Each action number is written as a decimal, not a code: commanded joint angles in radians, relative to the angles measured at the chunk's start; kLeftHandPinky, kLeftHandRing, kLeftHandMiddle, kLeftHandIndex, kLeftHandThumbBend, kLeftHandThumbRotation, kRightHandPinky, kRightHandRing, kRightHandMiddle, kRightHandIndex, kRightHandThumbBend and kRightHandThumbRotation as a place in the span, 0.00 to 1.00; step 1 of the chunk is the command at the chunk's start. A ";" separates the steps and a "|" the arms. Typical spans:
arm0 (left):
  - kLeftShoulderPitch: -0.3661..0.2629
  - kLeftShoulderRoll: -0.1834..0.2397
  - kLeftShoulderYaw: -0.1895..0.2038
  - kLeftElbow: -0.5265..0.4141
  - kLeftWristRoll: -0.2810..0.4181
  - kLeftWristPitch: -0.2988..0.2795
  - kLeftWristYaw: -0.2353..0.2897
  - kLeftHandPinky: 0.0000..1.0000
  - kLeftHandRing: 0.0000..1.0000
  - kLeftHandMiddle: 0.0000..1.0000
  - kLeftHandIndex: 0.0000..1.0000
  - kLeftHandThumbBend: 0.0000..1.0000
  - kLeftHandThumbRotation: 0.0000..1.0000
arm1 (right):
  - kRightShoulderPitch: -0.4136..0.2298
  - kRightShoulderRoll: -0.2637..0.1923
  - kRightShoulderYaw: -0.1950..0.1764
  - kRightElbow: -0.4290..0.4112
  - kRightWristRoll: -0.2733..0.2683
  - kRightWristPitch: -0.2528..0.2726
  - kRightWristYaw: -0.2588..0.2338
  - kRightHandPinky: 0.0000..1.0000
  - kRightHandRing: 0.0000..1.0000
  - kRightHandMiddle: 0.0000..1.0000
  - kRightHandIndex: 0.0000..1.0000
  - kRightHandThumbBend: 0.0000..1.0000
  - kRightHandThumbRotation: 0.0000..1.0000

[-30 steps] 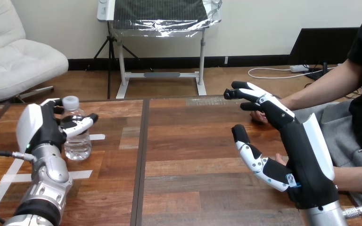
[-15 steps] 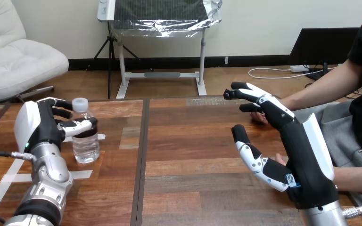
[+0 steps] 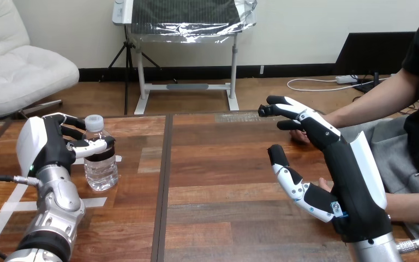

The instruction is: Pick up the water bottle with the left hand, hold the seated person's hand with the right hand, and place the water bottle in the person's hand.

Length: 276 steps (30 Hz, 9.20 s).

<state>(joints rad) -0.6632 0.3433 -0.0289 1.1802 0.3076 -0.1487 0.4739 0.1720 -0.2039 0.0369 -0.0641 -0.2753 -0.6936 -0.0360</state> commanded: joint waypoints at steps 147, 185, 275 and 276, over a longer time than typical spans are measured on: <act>0.598 -0.163 0.044 -0.991 0.036 -0.010 -0.145 0.37 0.41 0.45 0.50 0.68 0.00 | -0.077 0.008 -0.006 -0.009 -0.024 0.004 -0.004 0.69 0.79 0.83 0.73 0.20 0.00; 0.593 -0.138 0.033 -0.981 0.091 -0.038 -0.133 0.36 0.40 0.44 0.49 0.66 0.00 | -0.074 0.023 0.001 -0.016 -0.037 0.011 -0.014 0.69 0.80 0.84 0.73 0.19 0.00; 0.569 -0.082 -0.002 -0.974 0.244 0.082 -0.146 0.63 0.69 0.73 0.78 0.92 0.38 | -0.071 0.008 0.009 -0.024 -0.020 0.037 0.017 0.69 0.82 0.86 0.77 0.26 0.11; 0.568 -0.081 -0.002 -0.973 0.244 0.080 -0.146 0.63 0.69 0.73 0.78 0.92 0.38 | -0.071 0.008 0.009 -0.026 -0.020 0.038 0.017 0.69 0.82 0.86 0.77 0.26 0.11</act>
<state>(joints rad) -0.0193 0.2297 -0.0249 0.2404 0.5419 -0.0631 0.3293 0.1637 -0.1970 0.0407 -0.0647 -0.3118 -0.6484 -0.0223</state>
